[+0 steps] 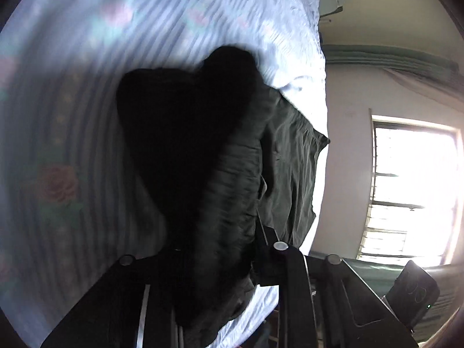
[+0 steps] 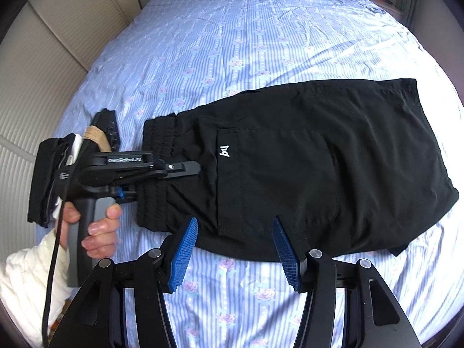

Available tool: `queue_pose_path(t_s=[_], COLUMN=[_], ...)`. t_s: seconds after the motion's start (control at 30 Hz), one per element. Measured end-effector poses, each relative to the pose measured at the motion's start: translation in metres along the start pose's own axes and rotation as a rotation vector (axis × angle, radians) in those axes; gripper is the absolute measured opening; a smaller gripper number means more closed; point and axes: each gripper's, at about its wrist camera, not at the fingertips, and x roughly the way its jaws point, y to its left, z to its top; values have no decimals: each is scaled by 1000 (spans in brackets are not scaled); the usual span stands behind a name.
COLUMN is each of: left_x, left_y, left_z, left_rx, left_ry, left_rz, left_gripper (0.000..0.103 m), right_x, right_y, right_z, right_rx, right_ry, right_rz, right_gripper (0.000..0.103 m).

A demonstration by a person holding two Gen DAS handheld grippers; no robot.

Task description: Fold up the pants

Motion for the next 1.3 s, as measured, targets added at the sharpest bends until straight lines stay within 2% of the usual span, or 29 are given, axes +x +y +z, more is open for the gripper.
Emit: queue_pose_path(t_s=[0.13, 0.23, 0.3, 0.4, 0.53, 0.63, 0.8, 0.9, 0.97, 1.13, 1.3], left_x=[-39, -72, -86, -95, -86, -66, -50, -30, -14, 43, 117], left_y=[-18, -28, -36, -52, -74, -103, -135, -165, -187, -238, -260], left_z=[-10, -18, -25, -31, -31, -37, -38, -38, -36, -30, -20], left_rx=[18, 37, 57, 92, 16, 18, -46, 4, 17, 56, 71], left_ry=[-74, -124, -130, -116, -105, -106, -96, -96, -87, -66, -10], left_rz=[29, 102, 196, 383, 515, 631, 640, 675, 672, 690, 747], left_gripper=[20, 19, 20, 20, 20, 20, 19, 19, 19, 19, 19], right_x=[-12, -27, -38, -51, -68, -86, -118, -134, -146, -166, -171], right_y=[-2, -2, 2, 10, 13, 3, -34, -64, -89, -152, -221], right_z=[-4, -7, -9, -13, -18, -20, -28, -29, -28, -22, -16], right_rx=[7, 19, 23, 1, -20, -16, 28, 76, 101, 162, 223], right_ry=[-17, -38, -57, -83, -106, -141, -201, -230, -253, -299, -294], right_rz=[1, 10, 28, 33, 40, 48, 35, 39, 33, 15, -16], right_gripper=[55, 55, 55, 55, 55, 55, 55, 55, 55, 55, 55])
